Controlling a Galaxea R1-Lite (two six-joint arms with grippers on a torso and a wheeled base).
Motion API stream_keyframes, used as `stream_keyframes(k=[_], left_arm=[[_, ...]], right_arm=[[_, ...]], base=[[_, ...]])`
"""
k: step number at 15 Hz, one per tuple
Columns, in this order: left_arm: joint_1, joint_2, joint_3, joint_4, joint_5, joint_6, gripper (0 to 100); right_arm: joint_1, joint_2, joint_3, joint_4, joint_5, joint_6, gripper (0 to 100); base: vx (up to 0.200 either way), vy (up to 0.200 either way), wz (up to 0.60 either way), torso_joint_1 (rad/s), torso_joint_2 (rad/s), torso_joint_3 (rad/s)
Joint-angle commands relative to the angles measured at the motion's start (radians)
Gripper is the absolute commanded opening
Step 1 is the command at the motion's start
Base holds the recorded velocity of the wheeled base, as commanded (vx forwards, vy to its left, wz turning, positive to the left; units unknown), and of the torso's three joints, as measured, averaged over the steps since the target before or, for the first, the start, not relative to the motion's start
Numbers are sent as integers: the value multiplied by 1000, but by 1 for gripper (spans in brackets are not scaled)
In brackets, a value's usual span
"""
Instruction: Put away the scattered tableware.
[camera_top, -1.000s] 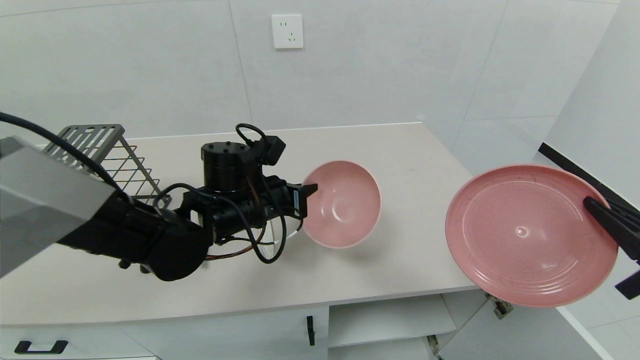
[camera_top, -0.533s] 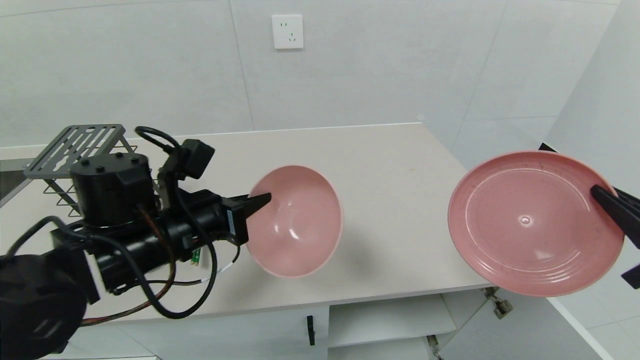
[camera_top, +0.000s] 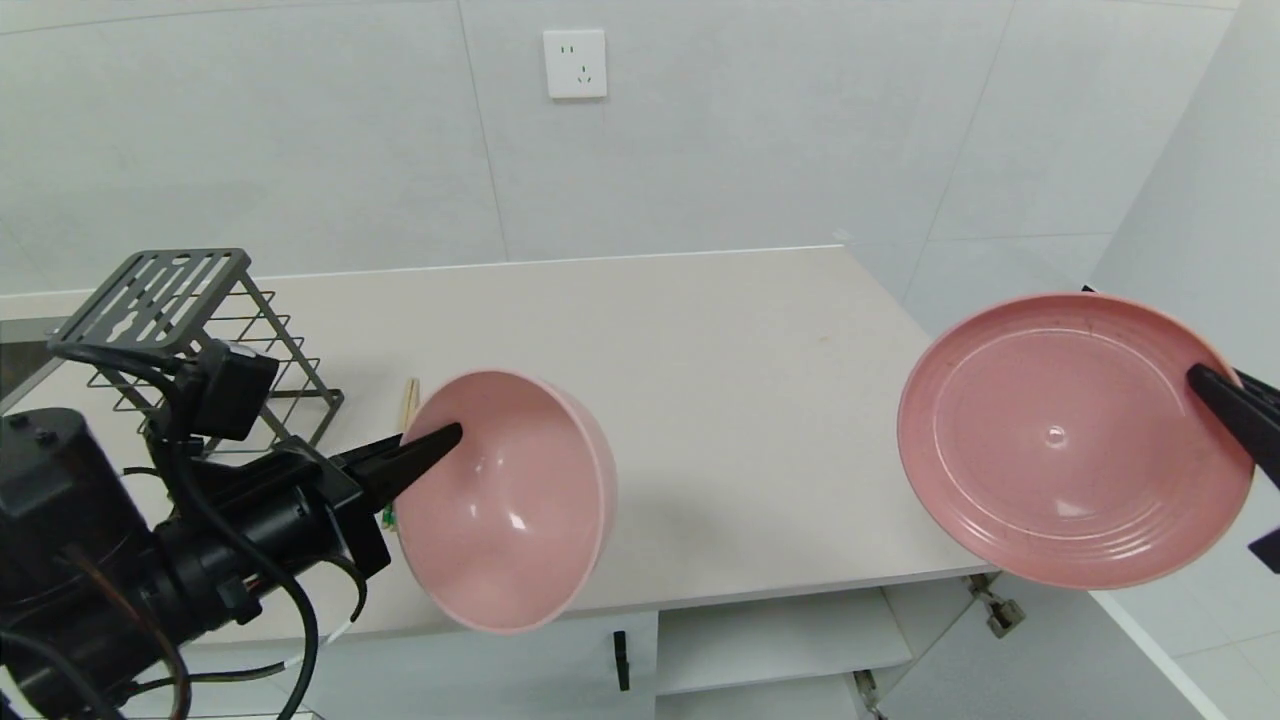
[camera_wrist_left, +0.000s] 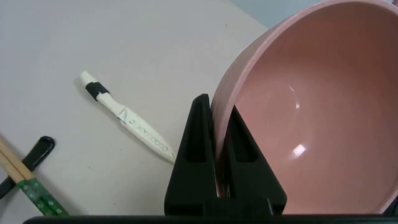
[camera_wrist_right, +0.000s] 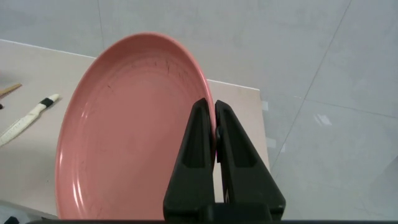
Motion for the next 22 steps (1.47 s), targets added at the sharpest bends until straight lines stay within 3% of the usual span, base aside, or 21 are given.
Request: stream_keyframes(k=[1,3,5,7,10,13,14,18,22], left_arm=[[8,-35,53,-43,10,11,0],[42,-41,161,-105,25,26,0],[50,-32,170,-208,27,18,0],[85,-35,170,-251,28,23,0],[113,-24,177,-280,97,144,0],[114,-25,181,-371,159,195,0],[110,-6,171,-391,206,190,0],[65,18,176,-398,203,199,0],[62,34,170,-398,203,206,0]], right_arm=[[34,4,1,2,4,3,0],[77,4,10,2,4,14,0],[98,1,21,-1,4,63,0],[105,-6,6,-7,7,198,0],[106,17,-25,-7,7,216,0],[149,33,-45,-42,8,206,0],[163,50,-55,-90,8,203,0],[152,208,-52,-268,10,140,0],[163,267,-25,-268,10,52,0]], base=[[0,0,0,0,0,0],[0,0,0,0,0,0],[0,0,0,0,0,0],[0,0,0,0,0,0],[0,0,0,0,0,0],[0,0,0,0,0,0],[0,0,0,0,0,0],[0,0,0,0,0,0],[-50,0,0,1,1,2]])
